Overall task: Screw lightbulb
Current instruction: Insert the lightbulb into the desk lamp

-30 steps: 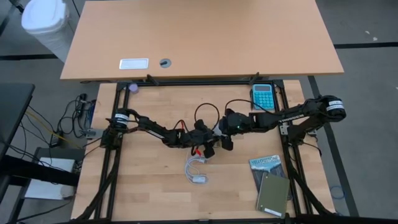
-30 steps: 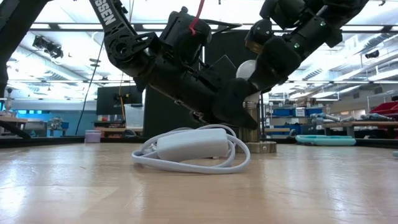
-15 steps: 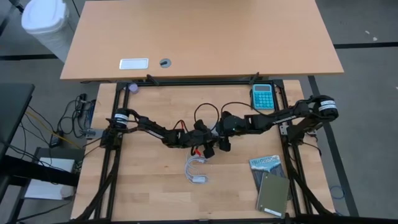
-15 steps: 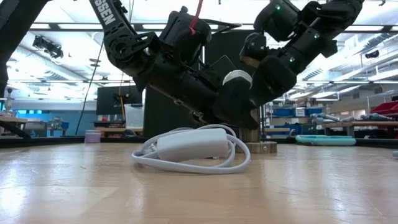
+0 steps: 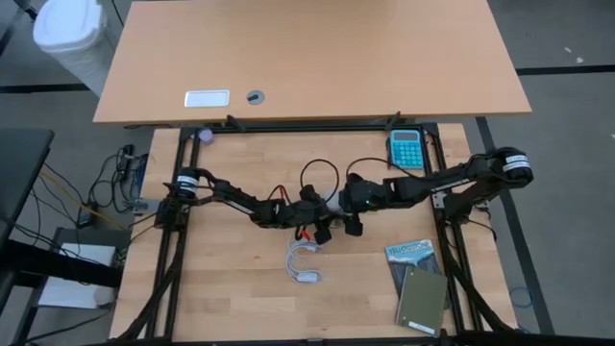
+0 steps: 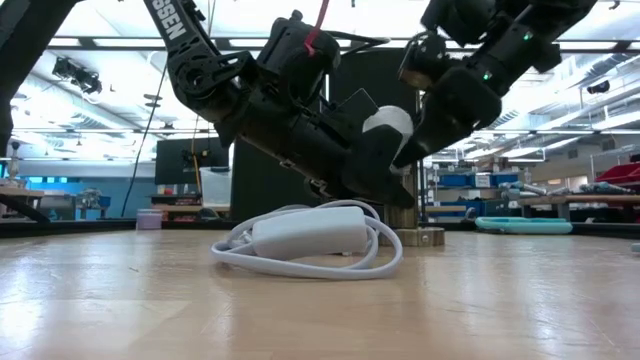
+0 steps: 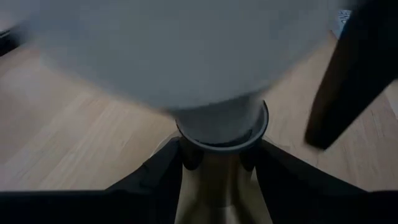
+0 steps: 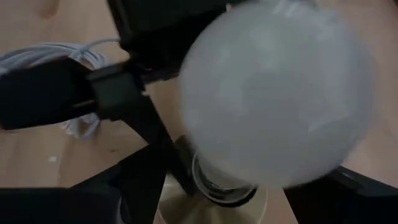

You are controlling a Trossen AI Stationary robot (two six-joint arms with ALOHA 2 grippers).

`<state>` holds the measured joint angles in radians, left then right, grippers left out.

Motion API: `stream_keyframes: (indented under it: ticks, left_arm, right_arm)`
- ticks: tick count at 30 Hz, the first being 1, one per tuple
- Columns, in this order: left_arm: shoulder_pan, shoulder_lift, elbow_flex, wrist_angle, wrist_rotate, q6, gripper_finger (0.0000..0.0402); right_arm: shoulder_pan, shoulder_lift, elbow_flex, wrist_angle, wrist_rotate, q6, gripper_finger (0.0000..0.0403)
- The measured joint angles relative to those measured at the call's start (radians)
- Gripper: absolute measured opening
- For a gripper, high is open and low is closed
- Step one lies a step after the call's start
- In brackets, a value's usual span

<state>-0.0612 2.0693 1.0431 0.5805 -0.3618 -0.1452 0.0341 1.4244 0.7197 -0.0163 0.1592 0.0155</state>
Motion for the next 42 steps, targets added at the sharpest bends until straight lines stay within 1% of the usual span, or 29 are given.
stream_keyframes:
  ticks: [3,9,11,22,24,27,29,32,35,37,39,42]
  left_arm:
    - [0.000,0.000,0.000,0.000,0.000,0.005,0.0188]
    - [0.000,0.000,0.000,-0.004,0.000,0.005,0.0188]
    - [0.000,0.000,0.000,-0.004,0.001,0.005,0.0188]
    - [0.000,0.000,0.000,-0.008,0.007,0.002,0.0188]
    - [0.000,0.000,0.000,-0.009,0.007,-0.013,0.0188]
    - [0.000,0.000,0.000,-0.010,0.006,-0.015,0.0188]
    - [0.000,0.000,0.000,-0.011,0.006,-0.015,0.0188]
    - [0.000,0.000,0.000,-0.011,0.006,-0.016,0.0188]
    - [0.000,0.000,0.000,-0.012,0.007,-0.016,0.0188]
    - [0.000,0.000,0.000,-0.013,0.007,-0.014,0.0188]
    - [0.000,0.000,0.000,-0.016,0.007,-0.008,0.0188]
    - [0.001,-0.001,0.000,-0.021,0.034,0.007,0.0188]
  right_arm:
    - [0.011,-0.021,-0.011,0.013,0.002,-0.015,0.0286]
    - [0.010,-0.028,-0.117,0.170,0.003,0.003,0.0280]
    - [0.010,-0.029,-0.131,0.214,0.007,0.006,0.0279]
    - [0.010,-0.031,-0.132,0.217,0.014,0.015,0.0279]
    - [0.014,-0.031,-0.132,0.206,0.033,0.045,0.0279]
    - [0.036,-0.032,-0.149,0.220,0.105,0.060,0.0279]
    - [0.049,-0.032,-0.179,0.270,0.134,0.059,0.0279]
    - [0.052,-0.032,-0.240,0.378,0.134,0.061,0.0278]
    - [0.049,-0.032,-0.308,0.475,0.130,0.062,0.0278]
    - [0.047,-0.032,-0.344,0.564,0.110,0.047,0.0279]
    - [0.043,-0.032,-0.372,0.640,0.060,0.006,0.0279]
    - [0.021,-0.032,-0.399,0.702,-0.031,-0.044,0.0277]
